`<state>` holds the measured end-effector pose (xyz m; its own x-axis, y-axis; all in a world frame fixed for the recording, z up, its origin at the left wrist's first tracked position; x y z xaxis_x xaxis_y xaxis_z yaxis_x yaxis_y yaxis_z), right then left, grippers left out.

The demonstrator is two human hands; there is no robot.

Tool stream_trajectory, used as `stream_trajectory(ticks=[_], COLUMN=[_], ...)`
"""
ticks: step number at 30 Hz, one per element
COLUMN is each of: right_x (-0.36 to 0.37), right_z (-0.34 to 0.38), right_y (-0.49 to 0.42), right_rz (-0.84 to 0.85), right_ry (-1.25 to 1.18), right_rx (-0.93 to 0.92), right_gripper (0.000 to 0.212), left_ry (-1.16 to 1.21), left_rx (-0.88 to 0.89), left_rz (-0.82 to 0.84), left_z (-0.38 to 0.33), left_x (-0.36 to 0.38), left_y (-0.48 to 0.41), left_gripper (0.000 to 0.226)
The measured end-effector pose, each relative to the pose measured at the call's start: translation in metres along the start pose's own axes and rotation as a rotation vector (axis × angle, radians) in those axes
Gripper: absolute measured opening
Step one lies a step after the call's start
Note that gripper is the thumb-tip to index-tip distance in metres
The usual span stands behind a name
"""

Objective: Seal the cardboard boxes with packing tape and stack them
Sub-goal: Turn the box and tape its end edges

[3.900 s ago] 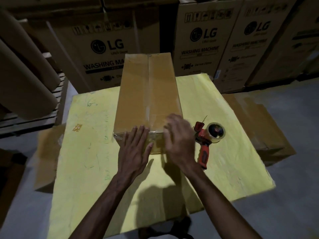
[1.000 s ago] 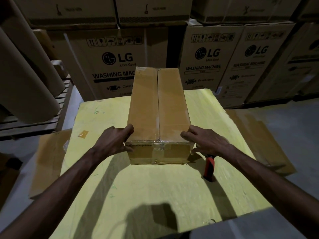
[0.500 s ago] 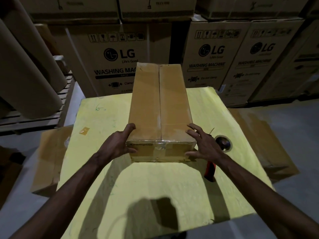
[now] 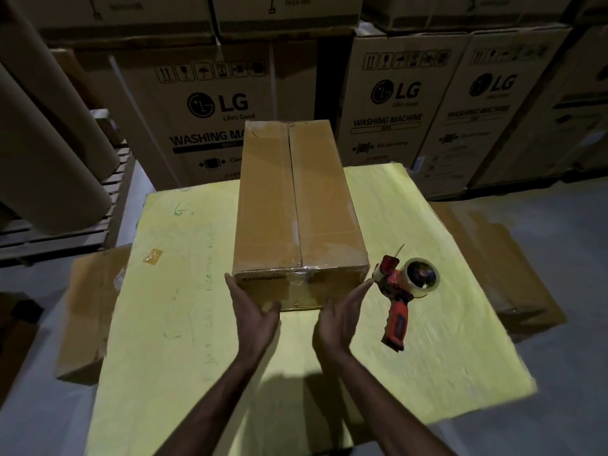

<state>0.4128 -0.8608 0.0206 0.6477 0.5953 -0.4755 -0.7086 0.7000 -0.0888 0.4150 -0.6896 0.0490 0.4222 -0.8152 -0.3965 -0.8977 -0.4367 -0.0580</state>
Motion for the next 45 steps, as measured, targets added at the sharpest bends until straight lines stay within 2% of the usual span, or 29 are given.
stream_trajectory(ticks=[5,8,10,12,14,16,18,21,25,27,30,34,36,38,40,43,45], right_x=[0.008,0.009,0.008,-0.003,-0.028,-0.057,-0.073,-0.066,-0.034,-0.026,-0.026,-0.027,-0.018,-0.002,0.004,0.013,0.025], right_z=[0.006,0.004,-0.003,-0.003,0.014,0.043,0.068,0.087,0.094,0.089,0.089,0.099,0.105,0.115,0.132,0.147,0.146], right_y=[0.002,0.0,0.003,0.01,0.012,0.003,-0.02,-0.063,-0.082,-0.084,-0.083,-0.035,0.017,0.072,0.118,0.165,0.167], right_rz=[-0.012,0.031,0.126,0.149,0.011,-0.147,-0.237,-0.24,-0.119,-0.162,-0.142,-0.036,0.084,0.239,0.46,0.832,0.938], right_ry=[0.093,0.118,0.135,0.051,-0.113,-0.253,-0.301,-0.33,-0.271,-0.159,-0.085,-0.04,-0.088,-0.121,-0.11,-0.094,-0.046], right_rx=[0.075,0.135,0.234,0.323,0.259,0.075,-0.069,-0.118,0.048,0.04,0.079,0.13,0.14,0.146,0.105,-0.019,-0.113], right_gripper=[0.111,0.109,0.1,0.085,0.078,0.071,0.065,0.066,0.05,0.046,0.05,0.065,0.086,0.116,0.133,0.125,0.11], left_ry=[0.023,0.058,0.073,0.095,0.124,0.12,0.087,0.182,0.227,0.225,0.197,0.208,0.174,0.102,-0.091,-0.609,-0.805], left_rx=[-0.175,-0.207,-0.199,-0.202,-0.134,0.037,0.142,0.034,-0.24,-0.222,-0.17,-0.125,-0.121,-0.13,-0.087,0.054,0.105], left_rz=[-0.086,-0.096,-0.091,-0.145,-0.237,-0.29,-0.32,-0.308,-0.308,-0.348,-0.318,-0.27,-0.242,-0.209,-0.204,-0.177,-0.15], left_z=[-0.014,-0.015,-0.014,-0.019,-0.027,-0.038,-0.05,-0.068,-0.071,-0.072,-0.069,-0.055,-0.042,-0.022,-0.004,0.012,0.008], left_x=[0.022,0.025,0.021,0.01,-0.007,-0.024,-0.033,-0.029,-0.008,-0.006,-0.011,-0.041,-0.066,-0.098,-0.128,-0.147,-0.147], left_y=[0.019,0.018,0.018,0.021,0.017,0.005,-0.014,-0.042,-0.054,-0.052,-0.055,-0.085,-0.116,-0.154,-0.192,-0.232,-0.233], left_gripper=[0.116,0.11,0.102,0.091,0.086,0.084,0.082,0.08,0.057,0.048,0.048,0.05,0.052,0.056,0.073,0.091,0.094])
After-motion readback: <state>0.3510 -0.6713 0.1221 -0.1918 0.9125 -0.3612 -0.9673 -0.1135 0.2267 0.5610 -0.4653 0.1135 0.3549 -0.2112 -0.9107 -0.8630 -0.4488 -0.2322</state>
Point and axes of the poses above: each hand's wrist, its own y-axis away from the middle knuckle, its own x-axis out of the palm, z = x × y, the point moved 2 cm from there along -y, towards the middle knuckle, and after that the axes turned 12 degrees about -z, right-handed, at the moved point
